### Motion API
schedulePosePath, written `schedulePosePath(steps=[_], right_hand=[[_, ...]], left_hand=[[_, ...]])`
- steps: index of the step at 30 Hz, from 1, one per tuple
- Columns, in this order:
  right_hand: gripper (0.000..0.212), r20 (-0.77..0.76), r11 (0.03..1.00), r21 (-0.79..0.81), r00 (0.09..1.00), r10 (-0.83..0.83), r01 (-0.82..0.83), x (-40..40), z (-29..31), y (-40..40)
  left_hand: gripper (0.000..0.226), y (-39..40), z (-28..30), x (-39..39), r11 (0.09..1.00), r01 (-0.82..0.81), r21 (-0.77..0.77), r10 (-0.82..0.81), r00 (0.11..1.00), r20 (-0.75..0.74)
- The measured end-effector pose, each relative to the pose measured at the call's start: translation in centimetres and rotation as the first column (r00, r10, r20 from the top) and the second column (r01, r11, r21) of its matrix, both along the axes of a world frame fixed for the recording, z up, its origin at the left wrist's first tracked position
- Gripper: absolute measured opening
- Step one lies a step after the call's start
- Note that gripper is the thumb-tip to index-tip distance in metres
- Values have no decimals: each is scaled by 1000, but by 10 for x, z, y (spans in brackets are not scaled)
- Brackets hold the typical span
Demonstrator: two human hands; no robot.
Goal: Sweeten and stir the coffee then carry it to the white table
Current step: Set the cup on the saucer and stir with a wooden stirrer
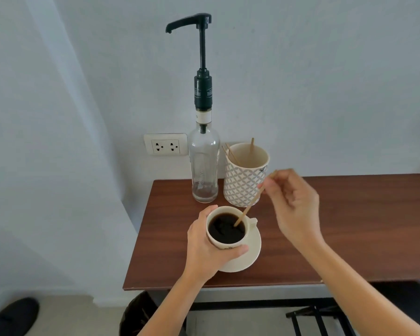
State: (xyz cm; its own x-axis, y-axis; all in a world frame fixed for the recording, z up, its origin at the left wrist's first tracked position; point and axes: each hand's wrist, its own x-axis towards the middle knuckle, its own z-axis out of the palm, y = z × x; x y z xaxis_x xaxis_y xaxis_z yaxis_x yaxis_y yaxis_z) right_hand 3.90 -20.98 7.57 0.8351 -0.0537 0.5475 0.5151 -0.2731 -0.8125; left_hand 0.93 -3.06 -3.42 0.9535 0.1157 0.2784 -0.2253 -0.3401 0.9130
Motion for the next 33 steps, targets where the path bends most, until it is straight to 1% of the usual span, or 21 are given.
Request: schedulePosePath(steps=[2,4,6,7,8,11,13,17,20,23,24,26,28,30,33], right_hand=[[12,-46,987,-160,999,9,-16,-2,-9,-2],[12,-112,951,-303,993,33,-65,-5,-12,-8],[11,-172,899,-421,984,50,-119,-11,-11,-13],[11,-192,885,-443,979,61,-142,-14,-11,-15],[11,-213,885,-435,974,79,-167,-18,-12,-16],[10,-279,907,-332,945,170,-261,-27,-13,-6],[7,-265,913,-295,942,206,-283,-25,-16,6],[10,-143,913,-346,974,177,-216,-4,-16,20],[12,-68,873,-463,988,138,-154,5,-11,10],[14,-41,834,-538,992,121,-124,-1,-9,-2],[14,-70,836,-528,989,131,-148,-5,-10,-2],[14,-160,866,-448,973,167,-223,-11,-13,5],[12,-189,894,-377,965,181,-241,-12,-16,16],[11,-145,904,-370,974,173,-215,-5,-17,24],[16,-42,882,-449,989,140,-144,6,-13,19]], left_hand=[[100,0,-3,0,1000,-15,16,16,1000,-20],[107,0,-5,-2,1000,-21,20,22,999,-42],[105,0,-7,-2,1000,-14,22,15,999,-40],[103,0,-8,-2,1000,-9,25,10,999,-35],[102,0,-8,-3,1000,-7,27,8,999,-31],[102,0,-7,-3,1000,-3,14,4,999,-33],[103,0,-8,-4,1000,-1,15,1,999,-33],[102,0,-7,-4,1000,-4,30,5,1000,-24],[100,0,-7,-4,999,-18,32,18,1000,-18],[99,0,-7,-3,1000,-9,28,10,1000,-27],[100,0,-7,-3,1000,-6,26,7,999,-33],[102,1,-8,-2,1000,-1,24,2,999,-33],[102,1,-8,-2,1000,2,21,-1,999,-34],[101,2,-7,-1,1000,1,26,-1,1000,-28],[97,1,-7,-2,1000,0,28,1,1000,-22]])
